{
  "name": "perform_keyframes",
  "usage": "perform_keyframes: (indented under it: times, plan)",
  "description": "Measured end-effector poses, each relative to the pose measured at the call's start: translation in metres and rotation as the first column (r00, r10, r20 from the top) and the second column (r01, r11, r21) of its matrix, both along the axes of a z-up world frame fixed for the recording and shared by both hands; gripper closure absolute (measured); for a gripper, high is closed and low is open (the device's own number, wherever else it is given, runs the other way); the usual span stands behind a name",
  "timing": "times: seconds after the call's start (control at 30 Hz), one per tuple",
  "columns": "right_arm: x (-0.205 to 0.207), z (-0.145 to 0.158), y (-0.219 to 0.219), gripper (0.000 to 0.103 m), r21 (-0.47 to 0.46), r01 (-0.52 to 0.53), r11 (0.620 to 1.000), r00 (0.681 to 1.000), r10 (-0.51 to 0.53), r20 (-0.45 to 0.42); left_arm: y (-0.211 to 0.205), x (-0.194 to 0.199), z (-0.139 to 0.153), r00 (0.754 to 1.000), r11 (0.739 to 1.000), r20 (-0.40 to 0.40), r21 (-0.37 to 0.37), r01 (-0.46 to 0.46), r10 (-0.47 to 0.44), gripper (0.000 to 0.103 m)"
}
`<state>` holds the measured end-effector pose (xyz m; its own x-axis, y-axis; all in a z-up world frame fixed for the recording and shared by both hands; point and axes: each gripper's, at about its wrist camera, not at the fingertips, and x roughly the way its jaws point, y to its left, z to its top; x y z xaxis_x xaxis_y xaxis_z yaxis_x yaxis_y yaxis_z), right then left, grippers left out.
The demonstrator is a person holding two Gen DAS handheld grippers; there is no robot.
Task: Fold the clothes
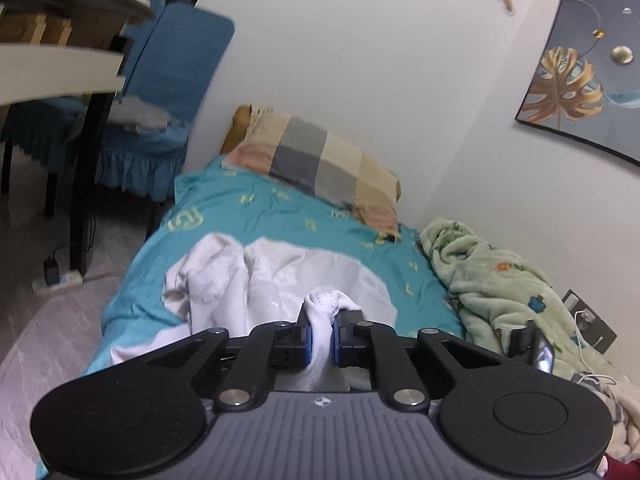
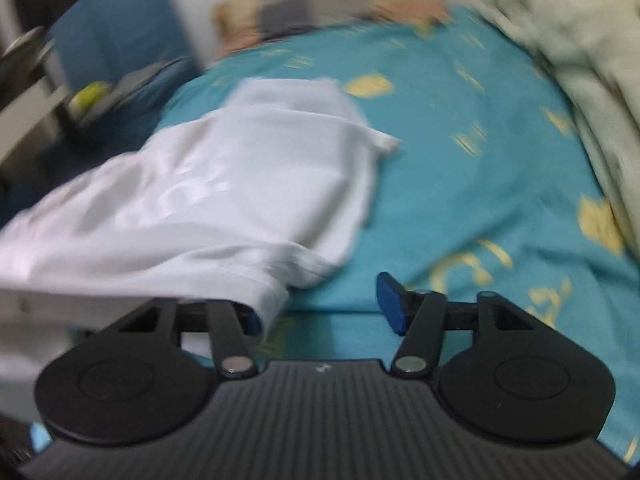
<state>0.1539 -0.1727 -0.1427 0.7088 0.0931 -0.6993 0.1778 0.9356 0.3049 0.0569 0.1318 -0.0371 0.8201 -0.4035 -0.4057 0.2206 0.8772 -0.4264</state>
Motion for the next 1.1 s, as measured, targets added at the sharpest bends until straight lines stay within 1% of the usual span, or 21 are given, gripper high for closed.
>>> perform_keyframes:
  times: [0.03, 0.1, 0.13, 0.17, 0.2, 0.3, 0.33, 0.37, 0.4, 0.5, 0.53, 0.6, 0.67, 0.73, 0.77, 0.8, 0.87, 0.93, 0.97, 1.07, 1.1]
  plan:
    - [-0.001, 0.0, -0.004, 0.074, 0.033, 0.009, 0.999, 1.0, -0.01, 0.004, -0.003, 0.002, -0.004, 1.0, 1.0, -0.018, 0.019, 0.007, -0.007, 0.093]
    - [-0.003, 0.003, -0.01, 0.094, 0.077, 0.019, 0.997, 1.0, -0.021, 0.023, -0.013, 0.004, -0.01, 0.999, 0.995, -0.043, 0.097, 0.022, -0.018, 0.093]
    - [-0.005, 0.009, -0.009, 0.097, 0.077, 0.01, 0.997, 0.999, -0.014, 0.045, -0.018, 0.005, -0.013, 0.998, 0.991, -0.056, 0.131, 0.029, -0.022, 0.093]
    - [-0.005, 0.014, -0.007, 0.098, 0.077, -0.001, 0.997, 0.998, -0.004, 0.065, -0.022, 0.007, -0.017, 0.997, 0.987, -0.071, 0.155, 0.037, -0.026, 0.093]
    - [-0.006, 0.02, -0.005, 0.098, 0.077, -0.012, 0.997, 0.996, 0.005, 0.085, -0.023, 0.008, -0.02, 0.996, 0.986, -0.09, 0.161, 0.045, -0.03, 0.093]
    - [-0.009, 0.036, -0.001, 0.098, 0.074, -0.043, 0.996, 0.991, 0.033, 0.133, -0.027, 0.01, -0.027, 0.992, 0.979, -0.127, 0.198, 0.047, -0.022, 0.087]
    - [-0.01, 0.039, 0.0, 0.098, 0.071, -0.051, 0.996, 0.99, 0.041, 0.135, -0.029, 0.01, -0.029, 0.991, 0.974, -0.133, 0.221, 0.043, -0.014, 0.081]
    - [-0.011, 0.042, 0.001, 0.098, 0.068, -0.059, 0.996, 0.989, 0.05, 0.138, -0.031, 0.01, -0.03, 0.99, 0.969, -0.138, 0.243, 0.04, -0.006, 0.077]
    - [-0.012, 0.044, 0.002, 0.098, 0.065, -0.067, 0.996, 0.988, 0.058, 0.14, -0.033, 0.01, -0.031, 0.99, 0.964, -0.143, 0.265, 0.036, 0.002, 0.072]
    - [-0.016, 0.05, 0.004, 0.098, 0.07, -0.087, 0.994, 0.987, 0.077, 0.139, -0.042, 0.009, -0.03, 0.99, 0.947, -0.142, 0.319, 0.033, 0.014, 0.053]
    - [-0.017, 0.052, 0.004, 0.098, 0.075, -0.093, 0.993, 0.987, 0.082, 0.141, -0.046, 0.008, -0.03, 0.99, 0.941, -0.139, 0.336, 0.031, 0.017, 0.05]
    - [-0.021, 0.059, 0.006, 0.098, 0.082, -0.108, 0.991, 0.983, 0.094, 0.159, -0.055, 0.007, -0.029, 0.992, 0.927, -0.126, 0.374, 0.025, 0.024, 0.049]
    - [-0.025, 0.067, 0.007, 0.098, 0.094, -0.122, 0.988, 0.978, 0.103, 0.18, -0.067, 0.006, -0.03, 0.993, 0.909, -0.108, 0.417, 0.005, 0.044, 0.046]
    - [-0.029, 0.074, 0.008, 0.098, 0.107, -0.134, 0.985, 0.974, 0.111, 0.198, -0.08, 0.006, -0.03, 0.994, 0.899, -0.092, 0.437, -0.012, 0.058, 0.046]
    - [-0.031, 0.077, 0.009, 0.098, 0.111, -0.14, 0.984, 0.972, 0.115, 0.207, -0.087, 0.005, -0.03, 0.996, 0.896, -0.08, 0.444, -0.006, 0.046, 0.046]
    - [-0.032, 0.08, 0.009, 0.098, 0.115, -0.145, 0.983, 0.969, 0.118, 0.215, -0.095, 0.003, -0.031, 0.997, 0.887, -0.065, 0.462, 0.001, 0.032, 0.045]
    - [-0.034, 0.084, 0.009, 0.098, 0.119, -0.154, 0.981, 0.966, 0.124, 0.228, -0.111, 0.003, -0.034, 0.999, 0.858, -0.041, 0.514, -0.01, 0.036, 0.045]
    - [-0.036, 0.087, 0.009, 0.098, 0.125, -0.162, 0.979, 0.963, 0.129, 0.239, -0.122, 0.006, -0.039, 0.998, 0.846, -0.045, 0.533, -0.021, 0.053, 0.045]
    - [-0.037, 0.088, 0.008, 0.098, 0.131, -0.164, 0.978, 0.961, 0.128, 0.244, -0.126, 0.007, -0.041, 0.996, 0.843, -0.046, 0.537, -0.036, 0.072, 0.045]
    - [-0.04, 0.095, 0.006, 0.098, 0.15, -0.163, 0.975, 0.955, 0.118, 0.272, -0.126, 0.01, -0.048, 0.983, 0.84, -0.045, 0.528, -0.126, 0.176, 0.043]
    - [-0.042, 0.097, 0.004, 0.098, 0.157, -0.161, 0.974, 0.952, 0.111, 0.287, -0.126, 0.011, -0.05, 0.977, 0.837, -0.044, 0.524, -0.157, 0.21, 0.041]
